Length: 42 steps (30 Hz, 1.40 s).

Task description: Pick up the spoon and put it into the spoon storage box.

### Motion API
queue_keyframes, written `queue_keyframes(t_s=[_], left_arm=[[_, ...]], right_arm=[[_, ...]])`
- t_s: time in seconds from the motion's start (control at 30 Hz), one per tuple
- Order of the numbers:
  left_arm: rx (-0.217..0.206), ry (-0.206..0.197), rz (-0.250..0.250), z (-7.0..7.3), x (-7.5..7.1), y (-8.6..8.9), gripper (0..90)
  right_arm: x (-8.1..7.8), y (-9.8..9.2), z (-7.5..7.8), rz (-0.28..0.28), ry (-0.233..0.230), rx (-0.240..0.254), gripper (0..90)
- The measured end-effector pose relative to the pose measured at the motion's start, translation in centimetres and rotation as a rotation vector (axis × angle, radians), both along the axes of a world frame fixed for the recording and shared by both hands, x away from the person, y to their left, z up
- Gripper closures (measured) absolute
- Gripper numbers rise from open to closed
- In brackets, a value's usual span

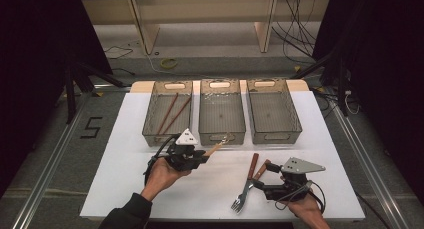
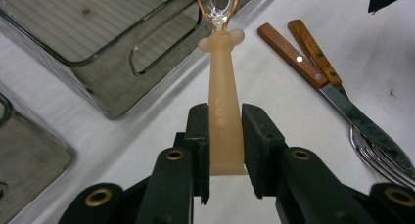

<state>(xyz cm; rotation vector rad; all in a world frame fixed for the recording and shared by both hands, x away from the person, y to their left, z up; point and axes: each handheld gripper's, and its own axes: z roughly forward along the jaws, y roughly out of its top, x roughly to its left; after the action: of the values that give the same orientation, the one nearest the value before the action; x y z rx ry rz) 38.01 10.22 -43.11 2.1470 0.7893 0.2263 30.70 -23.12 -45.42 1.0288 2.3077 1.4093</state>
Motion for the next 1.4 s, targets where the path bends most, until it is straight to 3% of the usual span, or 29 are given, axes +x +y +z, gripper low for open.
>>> queue_keyframes(t_s=[0.43, 0.5, 0.93, 1.3, 1.4], left_arm=[[-0.080, -0.043, 0.027, 2.7, 2.2, 0.4, 73.5], [-0.068, -0.050, 0.026, 3.0, 2.6, 0.2, 73.5], [-0.094, -0.084, 0.079, 5.3, 5.8, 0.3, 73.5], [-0.108, -0.079, 0.137, 5.8, 8.6, -0.1, 73.4], [-0.096, -0.073, 0.147, 5.7, 9.2, -0.3, 73.4]], right_arm=[[0.0, 0.0, 0.0, -0.001, 0.002, 0.004, 25.7], [0.0, 0.0, 0.0, 0.000, 0.001, 0.005, 25.7], [0.1, -0.1, 0.0, 0.001, 0.003, 0.006, 25.7], [0.1, -0.1, 0.0, 0.002, 0.000, 0.008, 25.7], [0.1, -0.1, -0.1, 0.004, 0.001, 0.005, 25.7]])
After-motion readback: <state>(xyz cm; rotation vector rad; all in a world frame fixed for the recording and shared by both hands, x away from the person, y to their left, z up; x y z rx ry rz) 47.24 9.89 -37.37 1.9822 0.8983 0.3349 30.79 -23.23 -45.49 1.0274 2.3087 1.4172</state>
